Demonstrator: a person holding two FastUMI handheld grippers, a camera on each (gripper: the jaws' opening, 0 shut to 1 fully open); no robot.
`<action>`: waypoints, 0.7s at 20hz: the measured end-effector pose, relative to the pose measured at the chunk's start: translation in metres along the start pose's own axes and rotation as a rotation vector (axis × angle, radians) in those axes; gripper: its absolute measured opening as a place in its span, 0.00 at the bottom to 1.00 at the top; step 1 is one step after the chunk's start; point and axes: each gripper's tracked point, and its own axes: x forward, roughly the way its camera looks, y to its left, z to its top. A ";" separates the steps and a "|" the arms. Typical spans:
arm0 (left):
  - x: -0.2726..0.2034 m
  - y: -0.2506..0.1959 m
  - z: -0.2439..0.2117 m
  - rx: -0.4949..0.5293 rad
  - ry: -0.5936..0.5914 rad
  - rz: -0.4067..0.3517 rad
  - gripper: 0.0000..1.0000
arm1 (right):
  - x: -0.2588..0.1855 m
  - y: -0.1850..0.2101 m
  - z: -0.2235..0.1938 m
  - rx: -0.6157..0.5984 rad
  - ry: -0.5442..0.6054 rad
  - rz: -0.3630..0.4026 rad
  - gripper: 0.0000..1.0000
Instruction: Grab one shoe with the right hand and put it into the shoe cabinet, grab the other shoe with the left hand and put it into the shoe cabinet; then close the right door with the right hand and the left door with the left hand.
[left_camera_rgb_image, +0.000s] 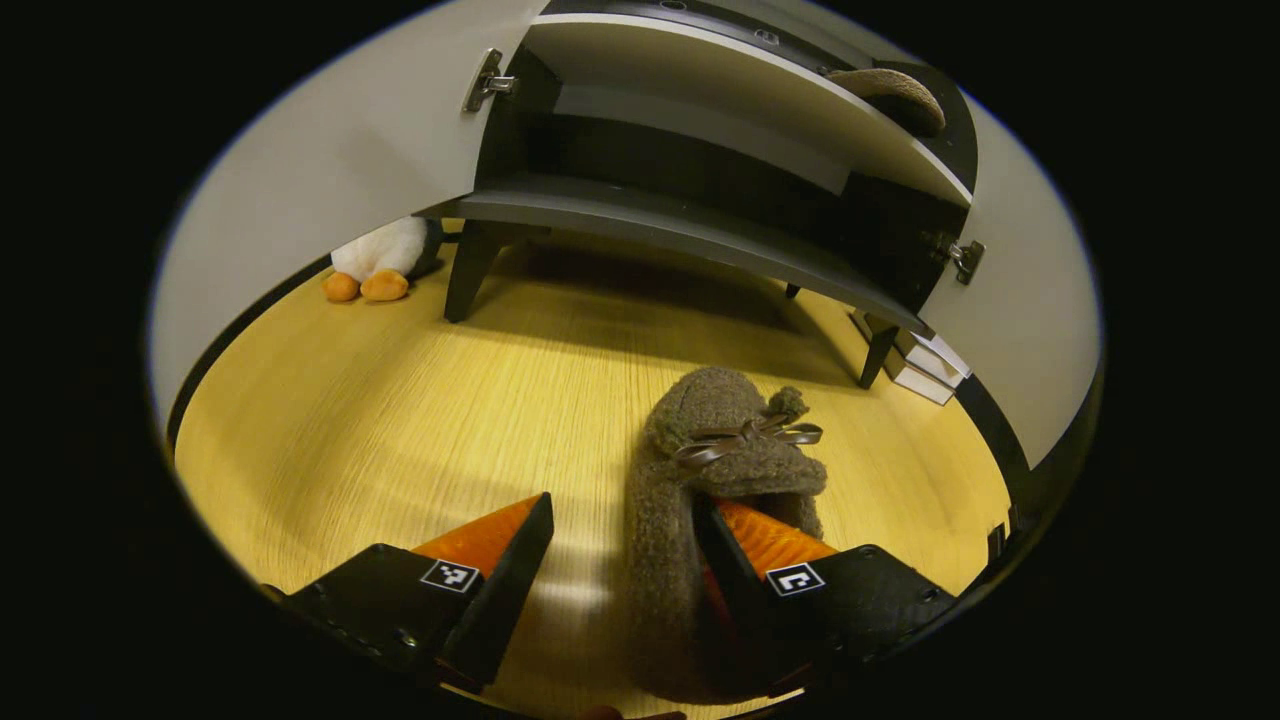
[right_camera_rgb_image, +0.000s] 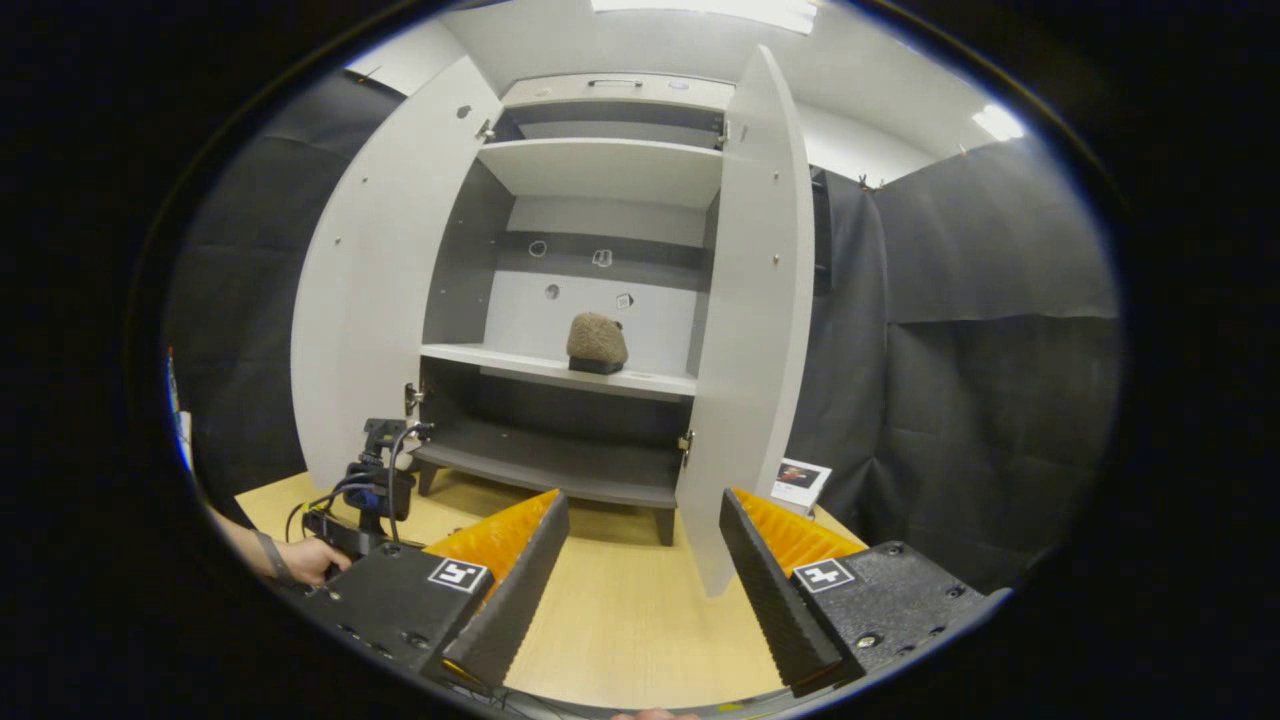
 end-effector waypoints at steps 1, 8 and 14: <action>0.002 -0.002 0.000 -0.005 -0.009 -0.003 0.85 | 0.001 0.000 -0.001 0.002 0.006 0.000 0.96; 0.011 -0.011 0.009 -0.046 -0.107 0.011 0.19 | 0.006 -0.008 0.000 0.018 0.046 -0.011 0.96; -0.016 -0.008 0.018 -0.081 -0.184 0.082 0.04 | 0.010 -0.003 0.005 0.011 0.028 0.000 0.96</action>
